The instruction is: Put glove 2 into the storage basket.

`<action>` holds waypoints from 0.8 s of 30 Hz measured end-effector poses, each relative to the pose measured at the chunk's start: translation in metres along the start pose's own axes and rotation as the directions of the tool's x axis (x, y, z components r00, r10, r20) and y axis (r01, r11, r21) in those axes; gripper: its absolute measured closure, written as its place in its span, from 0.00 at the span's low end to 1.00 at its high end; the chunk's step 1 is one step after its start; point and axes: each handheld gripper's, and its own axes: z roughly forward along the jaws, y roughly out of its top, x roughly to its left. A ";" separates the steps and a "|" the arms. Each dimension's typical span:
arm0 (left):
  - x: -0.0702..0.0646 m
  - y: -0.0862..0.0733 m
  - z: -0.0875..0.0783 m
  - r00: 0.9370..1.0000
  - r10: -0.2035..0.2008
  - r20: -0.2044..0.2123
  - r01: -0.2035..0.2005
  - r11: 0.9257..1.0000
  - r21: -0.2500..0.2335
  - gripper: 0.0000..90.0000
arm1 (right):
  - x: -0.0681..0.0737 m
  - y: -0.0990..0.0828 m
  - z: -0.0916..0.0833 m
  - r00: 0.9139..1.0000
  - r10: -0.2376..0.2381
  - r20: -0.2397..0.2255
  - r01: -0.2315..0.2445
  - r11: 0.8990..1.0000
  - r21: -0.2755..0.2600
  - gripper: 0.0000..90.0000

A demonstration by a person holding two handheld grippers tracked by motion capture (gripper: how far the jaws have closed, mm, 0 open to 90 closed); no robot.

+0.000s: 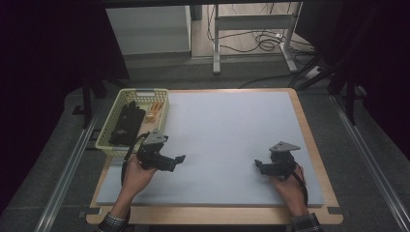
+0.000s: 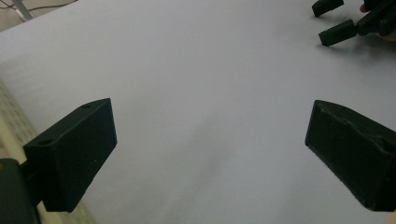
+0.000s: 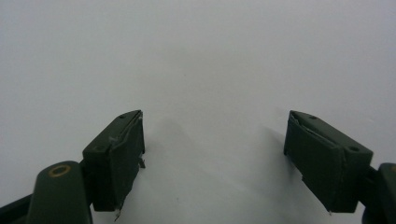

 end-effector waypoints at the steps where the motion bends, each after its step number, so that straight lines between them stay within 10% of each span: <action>1: -0.002 -0.001 0.003 1.000 0.001 0.004 -0.001 1.000 0.001 0.03 | 0.000 0.000 0.000 1.000 0.000 0.000 0.000 1.000 0.000 0.22; 24: -0.020 -0.026 0.038 0.998 0.024 0.051 -0.026 0.999 0.036 0.03 | 0.000 0.000 0.000 1.000 0.000 0.000 0.000 1.000 0.000 0.22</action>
